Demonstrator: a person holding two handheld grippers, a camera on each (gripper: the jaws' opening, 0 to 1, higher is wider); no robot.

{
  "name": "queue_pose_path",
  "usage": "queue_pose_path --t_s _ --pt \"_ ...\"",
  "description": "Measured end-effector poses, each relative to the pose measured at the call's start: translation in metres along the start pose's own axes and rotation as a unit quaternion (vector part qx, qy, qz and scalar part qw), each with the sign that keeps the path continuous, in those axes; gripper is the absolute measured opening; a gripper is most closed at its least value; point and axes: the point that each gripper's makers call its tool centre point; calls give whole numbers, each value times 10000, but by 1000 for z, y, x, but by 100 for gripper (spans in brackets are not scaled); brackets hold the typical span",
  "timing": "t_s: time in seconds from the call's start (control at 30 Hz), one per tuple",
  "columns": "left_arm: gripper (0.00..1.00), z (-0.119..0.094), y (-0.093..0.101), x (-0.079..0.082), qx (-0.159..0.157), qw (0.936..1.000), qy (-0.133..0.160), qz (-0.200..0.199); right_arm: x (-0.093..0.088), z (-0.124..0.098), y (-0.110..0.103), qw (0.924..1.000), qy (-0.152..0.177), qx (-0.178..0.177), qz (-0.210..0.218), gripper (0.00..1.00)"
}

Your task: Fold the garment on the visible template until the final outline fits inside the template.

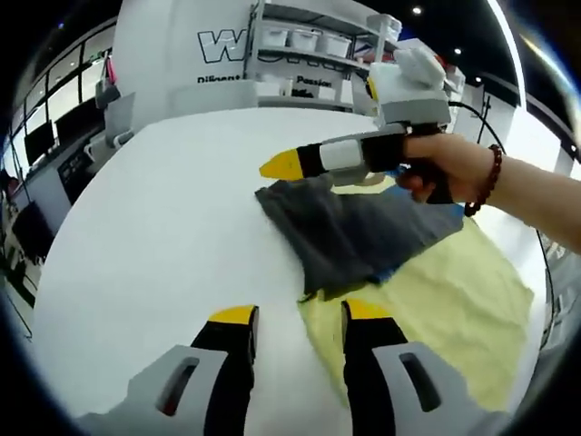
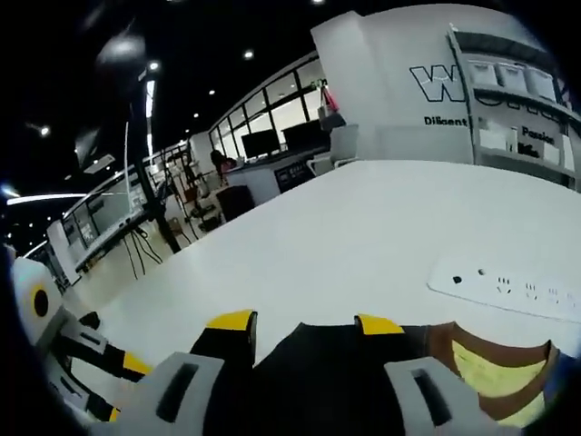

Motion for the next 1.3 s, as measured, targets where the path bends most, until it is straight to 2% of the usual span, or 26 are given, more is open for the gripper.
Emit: queue_pose_path --t_s 0.13,0.2,0.23,0.37,0.47,0.6,0.7,1.13,1.3 --pt "53 -1 6 4 -51 9999 57 67 1 -5 -5 9999 -27 39 97 62" --pt "60 -1 13 12 -142 9994 316 8 -2 -5 -5 9999 -42 61 105 69" --pt "65 -2 15 12 -165 9993 328 -13 -3 -7 -5 9999 -44 66 123 72" --pt "77 -2 24 6 -220 9996 146 122 -6 -16 -6 9998 -35 63 166 82" --pt "86 -3 26 6 -253 9995 158 135 -15 -25 -10 9998 -113 58 152 89" --pt "93 -6 27 6 -224 9996 161 88 -18 -36 -2 9996 -184 -12 191 99" --pt "99 -9 28 6 -197 9996 146 141 -22 -47 -4 9997 -202 -45 136 99" --pt "99 -30 30 6 -192 9997 151 80 -24 -102 -2 9995 -96 -242 -158 99" --pt "99 -38 35 3 -228 9997 91 94 -33 -120 0 9992 -135 -325 -181 99"
Point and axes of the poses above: the point that each gripper's makers call its tool centre point, and the gripper's own axes: z roughly forward along the fingers, y roughly to its right, x roughly out of its top, and after that the axes turned 13 degrees about z, right-handed
